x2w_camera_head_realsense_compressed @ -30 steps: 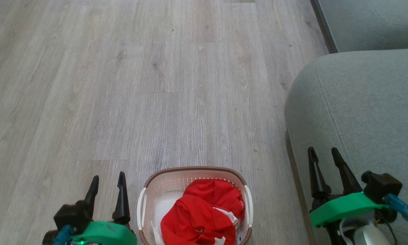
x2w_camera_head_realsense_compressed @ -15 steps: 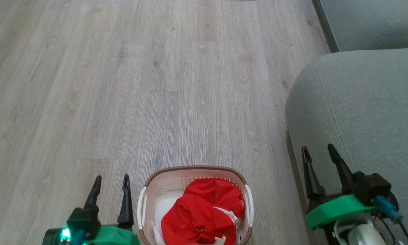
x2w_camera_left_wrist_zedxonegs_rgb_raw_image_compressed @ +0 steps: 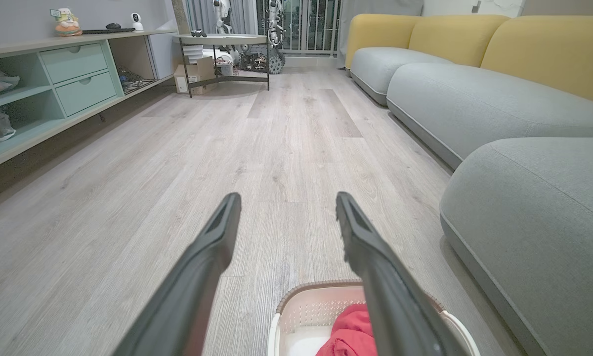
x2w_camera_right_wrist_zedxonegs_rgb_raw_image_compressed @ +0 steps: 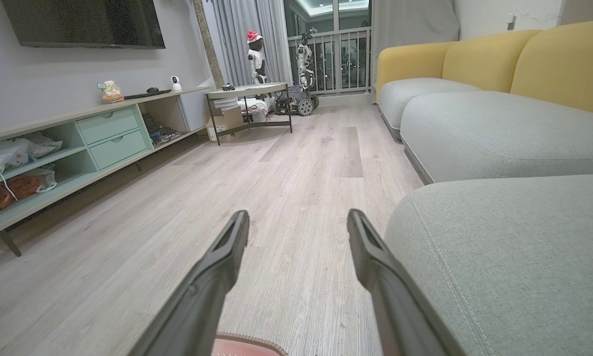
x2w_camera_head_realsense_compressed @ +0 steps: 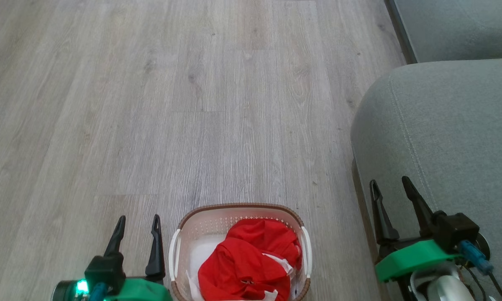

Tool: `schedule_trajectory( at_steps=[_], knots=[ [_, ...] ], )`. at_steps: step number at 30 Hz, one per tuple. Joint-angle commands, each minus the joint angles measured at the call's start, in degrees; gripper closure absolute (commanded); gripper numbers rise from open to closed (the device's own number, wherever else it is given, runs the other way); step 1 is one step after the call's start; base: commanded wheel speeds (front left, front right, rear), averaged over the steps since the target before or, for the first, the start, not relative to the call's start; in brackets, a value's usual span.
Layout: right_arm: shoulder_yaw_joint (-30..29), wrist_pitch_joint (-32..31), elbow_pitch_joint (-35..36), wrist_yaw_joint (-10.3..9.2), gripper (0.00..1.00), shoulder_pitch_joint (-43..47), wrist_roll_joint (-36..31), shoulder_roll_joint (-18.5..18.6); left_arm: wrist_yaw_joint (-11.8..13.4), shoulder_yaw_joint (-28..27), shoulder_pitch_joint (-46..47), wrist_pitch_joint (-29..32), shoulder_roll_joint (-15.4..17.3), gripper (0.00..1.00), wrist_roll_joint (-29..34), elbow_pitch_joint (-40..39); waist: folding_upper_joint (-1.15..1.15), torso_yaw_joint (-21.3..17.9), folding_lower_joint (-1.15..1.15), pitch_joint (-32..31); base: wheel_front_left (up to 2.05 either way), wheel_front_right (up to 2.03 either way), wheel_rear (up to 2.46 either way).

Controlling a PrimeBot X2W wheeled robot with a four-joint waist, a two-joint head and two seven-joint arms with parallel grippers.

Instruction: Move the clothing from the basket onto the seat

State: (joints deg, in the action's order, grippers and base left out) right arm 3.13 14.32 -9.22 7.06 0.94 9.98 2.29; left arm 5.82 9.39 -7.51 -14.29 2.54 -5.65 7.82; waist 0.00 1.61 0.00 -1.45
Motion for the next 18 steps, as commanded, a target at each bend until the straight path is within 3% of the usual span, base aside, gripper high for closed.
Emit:
schedule_trajectory(
  at_steps=[1, 18],
  knots=[
    [1.21, 0.68, 1.95, 0.43, 0.0, -1.17, -0.29, 0.59, -0.05, -1.68, 1.79, -0.71, 0.35, 0.0, -0.15, -1.64, 0.0, 0.02, 0.0, -0.02, 0.0, 0.0, 0.0],
    [0.81, 0.68, 1.82, 0.43, 0.0, -1.43, -0.3, 0.59, -0.21, -1.5, 2.31, -0.71, 0.34, 0.0, -0.63, -1.06, 0.0, 0.05, 0.0, 0.4, 0.0, 0.0, 0.0]
  ],
)
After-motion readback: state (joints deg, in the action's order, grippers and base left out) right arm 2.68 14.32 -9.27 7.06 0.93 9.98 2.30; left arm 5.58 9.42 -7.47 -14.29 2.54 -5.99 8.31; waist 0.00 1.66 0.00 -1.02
